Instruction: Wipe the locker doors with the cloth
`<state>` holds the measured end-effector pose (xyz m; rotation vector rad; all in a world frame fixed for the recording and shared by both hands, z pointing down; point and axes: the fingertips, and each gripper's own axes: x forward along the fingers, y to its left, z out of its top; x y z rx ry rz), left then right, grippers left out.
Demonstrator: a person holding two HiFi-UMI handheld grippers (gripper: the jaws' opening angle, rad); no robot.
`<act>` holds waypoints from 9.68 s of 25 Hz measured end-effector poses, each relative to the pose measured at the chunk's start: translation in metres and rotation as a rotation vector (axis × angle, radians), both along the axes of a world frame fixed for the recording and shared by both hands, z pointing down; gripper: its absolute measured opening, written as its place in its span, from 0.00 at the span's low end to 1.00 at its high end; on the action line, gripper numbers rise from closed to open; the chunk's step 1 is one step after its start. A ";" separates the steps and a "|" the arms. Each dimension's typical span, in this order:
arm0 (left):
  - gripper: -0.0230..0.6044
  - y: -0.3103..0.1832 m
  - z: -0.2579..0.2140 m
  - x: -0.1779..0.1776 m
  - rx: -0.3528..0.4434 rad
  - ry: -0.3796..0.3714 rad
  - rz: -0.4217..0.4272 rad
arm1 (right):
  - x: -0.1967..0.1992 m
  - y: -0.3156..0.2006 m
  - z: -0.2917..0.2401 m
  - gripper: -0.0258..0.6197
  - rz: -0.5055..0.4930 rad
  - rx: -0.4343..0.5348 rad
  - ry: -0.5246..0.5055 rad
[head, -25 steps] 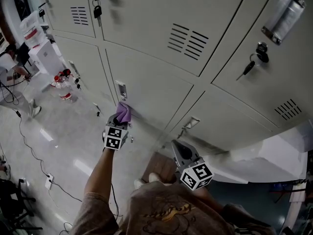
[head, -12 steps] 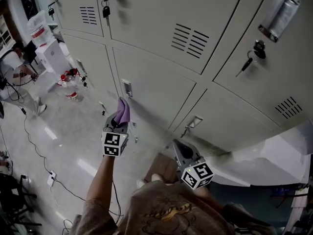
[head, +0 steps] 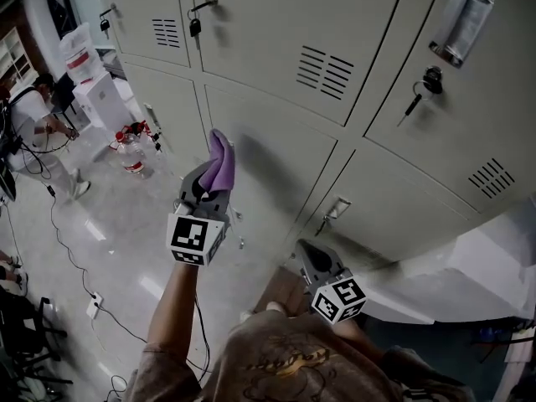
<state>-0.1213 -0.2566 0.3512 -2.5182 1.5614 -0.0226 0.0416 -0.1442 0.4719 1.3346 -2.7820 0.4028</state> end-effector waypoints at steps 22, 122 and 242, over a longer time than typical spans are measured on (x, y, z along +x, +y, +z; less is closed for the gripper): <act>0.10 -0.009 -0.130 0.058 0.212 -0.150 0.121 | 0.008 0.004 -0.006 0.04 0.005 0.016 -0.008; 0.10 0.043 0.051 0.057 -0.152 -0.127 0.191 | 0.024 0.016 0.005 0.04 0.062 -0.014 0.009; 0.10 0.077 0.127 0.101 -0.444 0.062 0.237 | 0.071 0.008 0.011 0.04 0.163 -0.035 -0.001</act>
